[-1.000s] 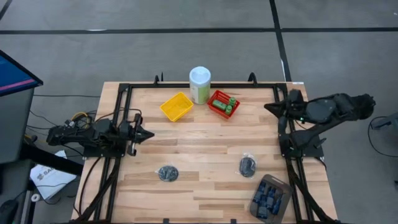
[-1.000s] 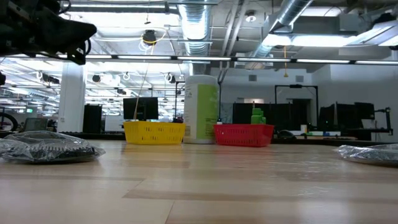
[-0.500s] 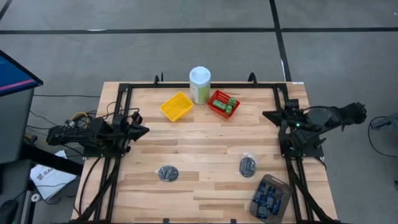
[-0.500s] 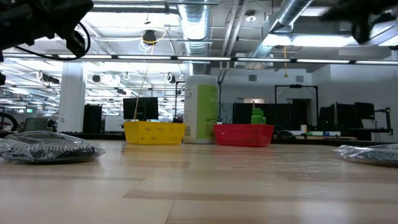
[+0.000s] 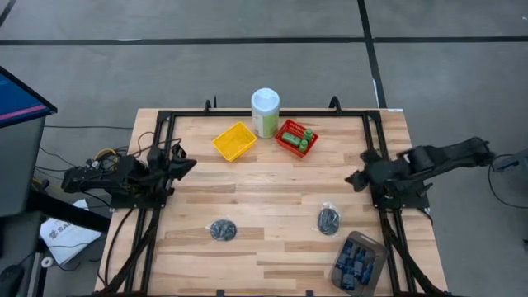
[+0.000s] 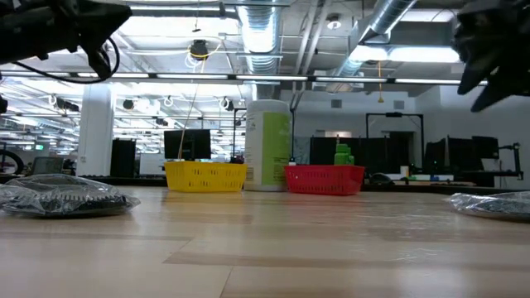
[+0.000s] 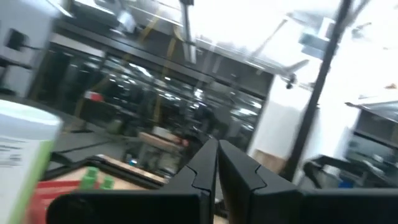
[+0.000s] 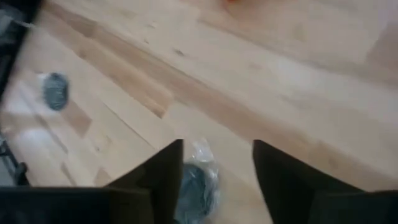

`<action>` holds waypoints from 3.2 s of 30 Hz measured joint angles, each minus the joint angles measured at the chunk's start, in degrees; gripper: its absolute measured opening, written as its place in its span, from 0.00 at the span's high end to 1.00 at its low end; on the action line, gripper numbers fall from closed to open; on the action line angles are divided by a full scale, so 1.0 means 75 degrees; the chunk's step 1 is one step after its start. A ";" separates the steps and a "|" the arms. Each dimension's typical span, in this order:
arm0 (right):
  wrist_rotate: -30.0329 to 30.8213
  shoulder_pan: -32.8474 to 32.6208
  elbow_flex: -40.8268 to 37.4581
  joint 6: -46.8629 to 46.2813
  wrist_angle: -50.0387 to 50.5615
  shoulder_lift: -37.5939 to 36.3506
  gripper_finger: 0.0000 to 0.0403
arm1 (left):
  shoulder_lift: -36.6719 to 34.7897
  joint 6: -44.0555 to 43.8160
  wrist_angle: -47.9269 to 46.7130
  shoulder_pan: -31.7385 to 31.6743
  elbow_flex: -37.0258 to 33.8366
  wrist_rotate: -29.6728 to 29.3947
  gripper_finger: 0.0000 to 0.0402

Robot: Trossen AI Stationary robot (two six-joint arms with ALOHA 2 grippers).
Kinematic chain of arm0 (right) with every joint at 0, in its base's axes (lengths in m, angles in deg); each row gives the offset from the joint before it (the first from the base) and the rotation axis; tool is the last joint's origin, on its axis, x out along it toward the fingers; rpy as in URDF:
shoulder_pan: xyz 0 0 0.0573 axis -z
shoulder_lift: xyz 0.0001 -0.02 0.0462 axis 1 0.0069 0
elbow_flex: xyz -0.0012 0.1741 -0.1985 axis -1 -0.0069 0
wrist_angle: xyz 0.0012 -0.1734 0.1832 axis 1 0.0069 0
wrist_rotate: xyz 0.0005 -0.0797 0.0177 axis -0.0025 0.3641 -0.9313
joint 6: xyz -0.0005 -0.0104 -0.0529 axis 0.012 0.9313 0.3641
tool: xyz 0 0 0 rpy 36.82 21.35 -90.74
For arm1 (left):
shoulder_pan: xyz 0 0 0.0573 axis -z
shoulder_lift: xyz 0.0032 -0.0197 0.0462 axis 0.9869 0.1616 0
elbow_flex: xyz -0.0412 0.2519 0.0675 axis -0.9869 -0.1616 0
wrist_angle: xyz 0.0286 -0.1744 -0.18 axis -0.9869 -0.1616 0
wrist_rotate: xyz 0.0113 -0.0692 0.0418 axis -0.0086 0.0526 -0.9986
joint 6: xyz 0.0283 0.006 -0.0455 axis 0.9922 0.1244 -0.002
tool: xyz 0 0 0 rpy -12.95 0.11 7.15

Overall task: Pick & Place Travel size toiletries
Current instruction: Put the black hairbrush in the yellow bin

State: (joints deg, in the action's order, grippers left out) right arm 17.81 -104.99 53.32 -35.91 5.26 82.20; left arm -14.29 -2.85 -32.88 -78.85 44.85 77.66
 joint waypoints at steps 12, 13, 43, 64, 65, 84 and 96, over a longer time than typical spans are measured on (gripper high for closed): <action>-0.2622 0.0397 -0.0003 -0.0590 -0.0517 0.2921 0.32 | 0.0142 -0.1319 0.0478 0.0003 0.0000 -0.0908 0.71; -0.2858 0.0412 -0.0003 -0.0513 -0.0700 0.3091 0.32 | 0.0255 -0.1339 0.0771 0.0000 0.0000 -0.0920 0.68; -0.4702 0.0671 -0.2134 -0.0474 -0.4700 0.4106 0.57 | 0.3252 -0.1339 0.3758 0.0000 0.0309 -0.1502 0.43; -0.4091 0.0819 -0.1800 -0.0183 -0.5352 0.4031 1.00 | 0.3527 -0.1723 0.3711 0.0000 0.0424 -0.1649 0.44; -0.3940 0.0912 -0.1662 -0.0097 -0.5349 0.4028 1.00 | 0.3684 -0.1726 0.3698 0.0000 0.0532 -0.1635 0.44; -0.3848 0.3581 0.1750 0.4287 -0.3950 0.4089 1.00 | 0.8177 -0.2160 0.2809 -0.0621 0.3682 0.1161 0.33; -0.4137 0.3705 0.2369 0.5168 -0.3602 0.4089 1.00 | 1.0436 -0.2134 0.2799 -0.2145 0.5350 0.3623 0.33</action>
State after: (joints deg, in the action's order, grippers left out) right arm -13.22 -77.20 71.09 2.85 -21.76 112.87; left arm 63.98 -18.86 -11.88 -94.94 84.97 104.83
